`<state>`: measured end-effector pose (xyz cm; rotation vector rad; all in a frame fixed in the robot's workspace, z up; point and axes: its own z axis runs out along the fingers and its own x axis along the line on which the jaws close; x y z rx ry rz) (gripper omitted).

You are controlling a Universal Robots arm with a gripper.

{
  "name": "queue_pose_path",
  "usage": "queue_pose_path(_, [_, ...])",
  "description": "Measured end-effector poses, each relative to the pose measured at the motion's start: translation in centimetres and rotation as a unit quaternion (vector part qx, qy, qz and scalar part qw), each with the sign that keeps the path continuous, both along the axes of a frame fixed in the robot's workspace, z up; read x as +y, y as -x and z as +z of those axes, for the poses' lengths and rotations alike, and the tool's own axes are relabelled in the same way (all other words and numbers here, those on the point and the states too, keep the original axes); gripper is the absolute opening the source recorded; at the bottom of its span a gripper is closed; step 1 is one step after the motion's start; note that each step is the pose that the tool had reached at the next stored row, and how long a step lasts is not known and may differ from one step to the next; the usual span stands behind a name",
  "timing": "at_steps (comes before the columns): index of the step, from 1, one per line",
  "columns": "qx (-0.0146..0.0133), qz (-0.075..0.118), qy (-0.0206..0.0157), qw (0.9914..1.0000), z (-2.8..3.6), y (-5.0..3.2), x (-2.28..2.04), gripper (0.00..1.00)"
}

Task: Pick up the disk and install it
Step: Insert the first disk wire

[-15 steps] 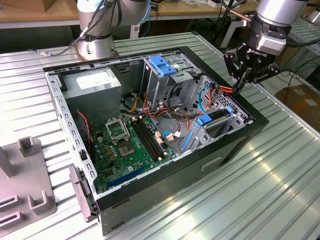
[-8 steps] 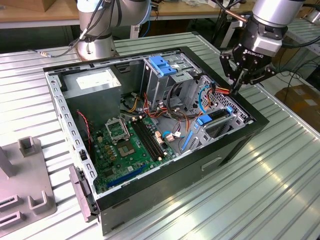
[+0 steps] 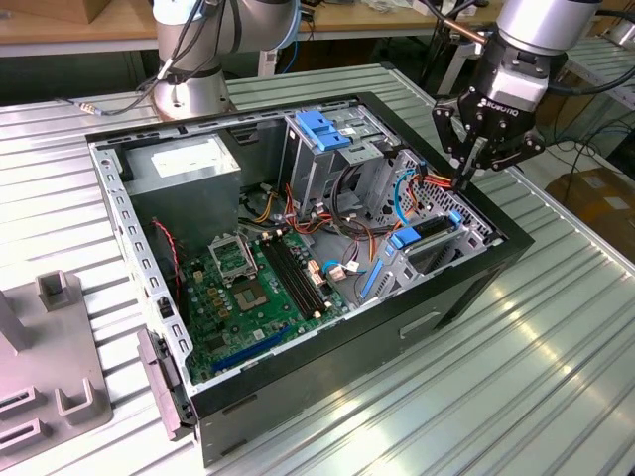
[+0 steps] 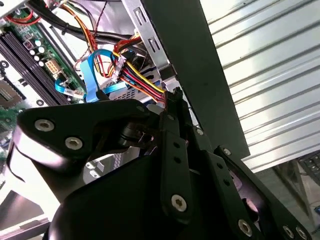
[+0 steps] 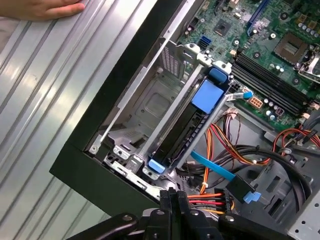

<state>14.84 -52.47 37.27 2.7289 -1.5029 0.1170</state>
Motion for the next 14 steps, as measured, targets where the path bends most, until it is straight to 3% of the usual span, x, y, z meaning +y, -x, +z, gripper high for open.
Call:
queue_pose_path(4, [0.0000, -0.040, 0.0000, 0.99922, -0.03, 0.00, 0.00, 0.16])
queue_pose_path(11, [0.0000, -0.042, 0.0000, 0.99911, -0.04, 0.00, 0.00, 0.16])
queue_pose_path(14, [0.0000, -0.064, 0.0000, 0.99797, -0.05, 0.00, 0.00, 0.16])
